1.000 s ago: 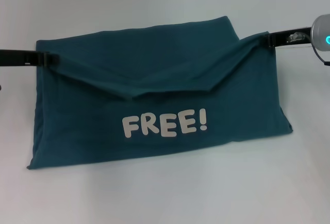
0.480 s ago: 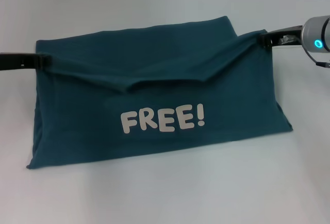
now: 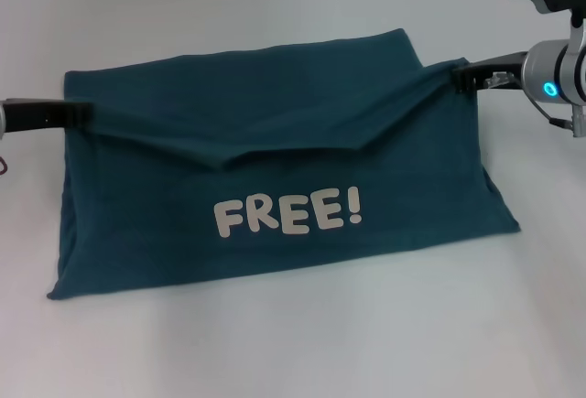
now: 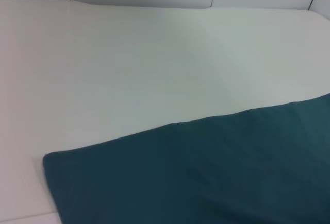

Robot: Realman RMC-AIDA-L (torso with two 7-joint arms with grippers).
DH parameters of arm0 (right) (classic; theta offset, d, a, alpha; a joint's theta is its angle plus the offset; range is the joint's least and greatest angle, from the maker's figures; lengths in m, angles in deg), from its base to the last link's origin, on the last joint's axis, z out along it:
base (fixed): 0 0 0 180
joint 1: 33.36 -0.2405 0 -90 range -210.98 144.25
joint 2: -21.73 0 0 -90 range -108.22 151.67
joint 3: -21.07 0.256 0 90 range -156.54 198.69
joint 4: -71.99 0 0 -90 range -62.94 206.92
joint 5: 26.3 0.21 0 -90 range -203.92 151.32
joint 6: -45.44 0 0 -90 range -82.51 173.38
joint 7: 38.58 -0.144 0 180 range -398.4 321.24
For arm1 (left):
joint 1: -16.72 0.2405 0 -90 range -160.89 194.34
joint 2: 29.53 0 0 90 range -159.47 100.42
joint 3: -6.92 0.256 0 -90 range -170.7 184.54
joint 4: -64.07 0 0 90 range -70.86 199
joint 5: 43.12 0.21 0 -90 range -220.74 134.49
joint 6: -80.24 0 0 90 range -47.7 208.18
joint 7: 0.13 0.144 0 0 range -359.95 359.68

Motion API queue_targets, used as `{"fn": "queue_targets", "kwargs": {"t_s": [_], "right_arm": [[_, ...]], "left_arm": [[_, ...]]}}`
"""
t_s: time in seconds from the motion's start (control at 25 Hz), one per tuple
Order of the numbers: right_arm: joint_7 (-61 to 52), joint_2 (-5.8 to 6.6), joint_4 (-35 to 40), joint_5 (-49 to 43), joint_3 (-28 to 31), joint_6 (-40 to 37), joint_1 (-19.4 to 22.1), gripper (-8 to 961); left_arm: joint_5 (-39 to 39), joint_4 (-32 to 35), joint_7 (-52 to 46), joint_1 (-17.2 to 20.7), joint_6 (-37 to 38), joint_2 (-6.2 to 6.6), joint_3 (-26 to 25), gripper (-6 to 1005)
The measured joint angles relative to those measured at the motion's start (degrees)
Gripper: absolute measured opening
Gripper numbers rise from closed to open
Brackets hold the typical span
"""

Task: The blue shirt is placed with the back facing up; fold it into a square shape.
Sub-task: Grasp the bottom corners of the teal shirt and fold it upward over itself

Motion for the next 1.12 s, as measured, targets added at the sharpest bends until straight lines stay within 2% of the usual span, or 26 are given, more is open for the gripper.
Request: {"fn": "queue_targets", "kwargs": {"t_s": [0.24,0.44,0.56,0.68,0.88,1.12], "right_arm": [[-0.1,-0.68,-0.5,-0.5,0.0,1.8,0.0,67],[-0.6,-0.76,-1.8,-1.3,0.1,3.1,-0.4,66],[-0.6,-0.87,-1.8,-1.4,0.0,3.3,-0.4,156],[-0.6,-0.91,-1.8,-1.4,0.0,3.4,-0.4,246],[-0.6,-0.91,-1.9,-1.3,0.0,3.5,-0.3,494],[-0.7,-0.93,-2.2,-1.1,0.0,3.4,-0.2,736]], "left_arm": [[0.0,-1.4,0.0,-0.4,-1.5,-0.1,0.3,56],[0.0,-2.8,-0.5,-0.7,-3.6,-0.09,1.3,76],[0.0,-3.1,-0.6,-0.9,-4.1,-0.09,1.6,88],[0.0,-3.5,-0.8,-1.1,-4.3,-0.09,1.6,199],[0.0,-4.1,-1.0,-1.2,-5.0,0.12,1.6,406],[1.2,-4.2,-1.6,-1.1,-4.6,0.26,1.1,673]]}}
